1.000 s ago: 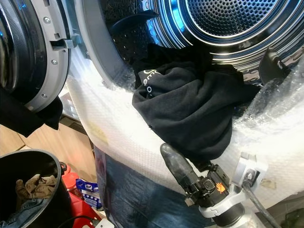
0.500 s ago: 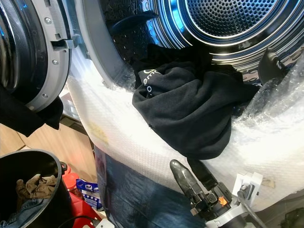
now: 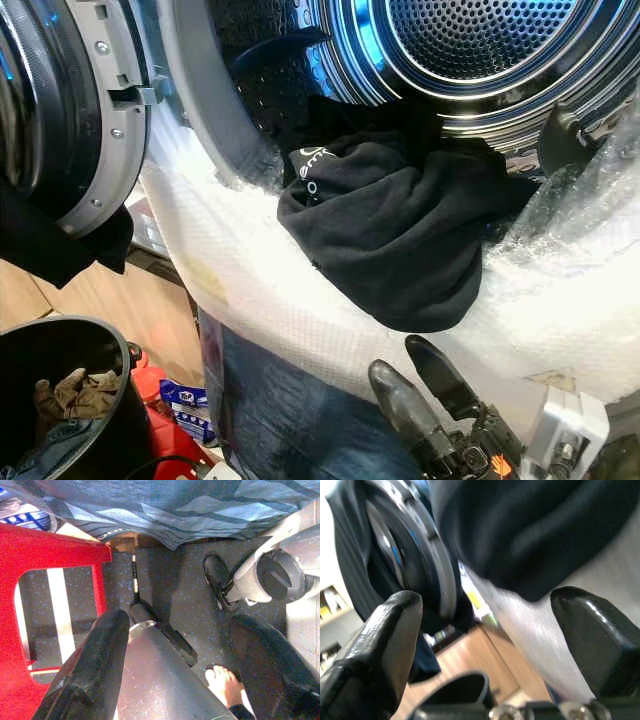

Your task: Clothes washing

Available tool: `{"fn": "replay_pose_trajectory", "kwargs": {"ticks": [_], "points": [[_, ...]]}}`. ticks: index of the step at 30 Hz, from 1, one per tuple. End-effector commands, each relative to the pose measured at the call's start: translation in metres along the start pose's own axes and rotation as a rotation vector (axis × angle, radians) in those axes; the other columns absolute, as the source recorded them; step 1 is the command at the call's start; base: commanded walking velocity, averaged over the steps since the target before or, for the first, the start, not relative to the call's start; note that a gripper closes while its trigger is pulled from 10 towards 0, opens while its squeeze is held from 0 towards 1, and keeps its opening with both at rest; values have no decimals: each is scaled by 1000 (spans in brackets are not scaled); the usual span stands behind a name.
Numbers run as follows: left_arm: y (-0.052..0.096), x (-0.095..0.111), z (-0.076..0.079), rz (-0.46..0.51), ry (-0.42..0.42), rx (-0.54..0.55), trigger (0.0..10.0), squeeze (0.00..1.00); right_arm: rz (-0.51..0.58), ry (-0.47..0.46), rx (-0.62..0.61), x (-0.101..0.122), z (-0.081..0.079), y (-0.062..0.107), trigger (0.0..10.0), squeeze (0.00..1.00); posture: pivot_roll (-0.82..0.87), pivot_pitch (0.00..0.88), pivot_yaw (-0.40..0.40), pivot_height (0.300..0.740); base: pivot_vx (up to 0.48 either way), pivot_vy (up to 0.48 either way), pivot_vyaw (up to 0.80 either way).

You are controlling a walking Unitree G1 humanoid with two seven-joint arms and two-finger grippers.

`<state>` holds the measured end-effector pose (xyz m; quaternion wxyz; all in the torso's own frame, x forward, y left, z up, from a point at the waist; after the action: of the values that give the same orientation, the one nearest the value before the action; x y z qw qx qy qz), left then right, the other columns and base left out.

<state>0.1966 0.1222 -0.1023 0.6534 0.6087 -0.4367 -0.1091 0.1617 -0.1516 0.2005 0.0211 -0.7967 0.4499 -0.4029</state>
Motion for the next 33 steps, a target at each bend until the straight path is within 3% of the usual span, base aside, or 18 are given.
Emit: {"fn": "replay_pose_trajectory", "kwargs": {"ticks": [1,11,12,13,14,15,17,18,26,33], "points": [[0,-3,2,-16,-28,-7,10000,0,25,46,57,8,-14,-9,10000,0,-187,15,-21,740,0,0,0],[0,-3,2,-15,-27,-6,10000,0,-8,75,76,7,-16,-21,10000,0,-179,17,-27,740,0,0,0],[0,-2,2,-14,-27,-6,10000,0,-16,82,76,7,-17,-24,6863,0,-180,17,-26,740,0,0,0],[0,-2,2,-14,-27,-6,10000,0,-16,82,76,7,-17,-24,6863,0,-180,17,-26,740,0,0,0],[0,-2,2,-14,-27,-7,10000,0,-28,86,69,6,-16,-26,4824,0,-180,17,-26,740,0,0,0],[0,-2,2,-14,-26,-8,10000,0,-51,90,68,2,-15,-30,3451,0,-182,19,-27,740,0,0,0],[0,-2,2,-14,-26,-8,10000,0,-61,90,62,1,-14,-34,4627,0,-178,20,-28,740,0,0,0],[0,-2,2,-14,-27,-7,10000,0,-70,95,54,-1,-13,-37,10000,0,-175,22,-28,740,0,0,0],[0,-1,2,-12,-24,-5,10000,0,-78,92,63,-4,-12,-48,10000,0,-172,20,-32,740,0,0,0],[-1,2,2,-8,-23,-4,10000,0,-96,111,1,-9,0,-58,10000,0,-159,20,-39,740,0,0,0]]}}
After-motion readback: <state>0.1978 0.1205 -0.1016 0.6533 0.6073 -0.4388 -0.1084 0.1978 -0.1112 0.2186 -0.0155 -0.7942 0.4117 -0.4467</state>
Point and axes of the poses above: a point about 5 cm out from each wrist's last joint towards the gripper, its own y axis pointing back from the gripper into the wrist, its own x axis along the axis of the wrist's last joint, z = x × y, the point moved 2 cm from there along -y, pointing out of the wrist towards the gripper, and after that the axes turned 15 degrees about -y, right-handed, at the moved point
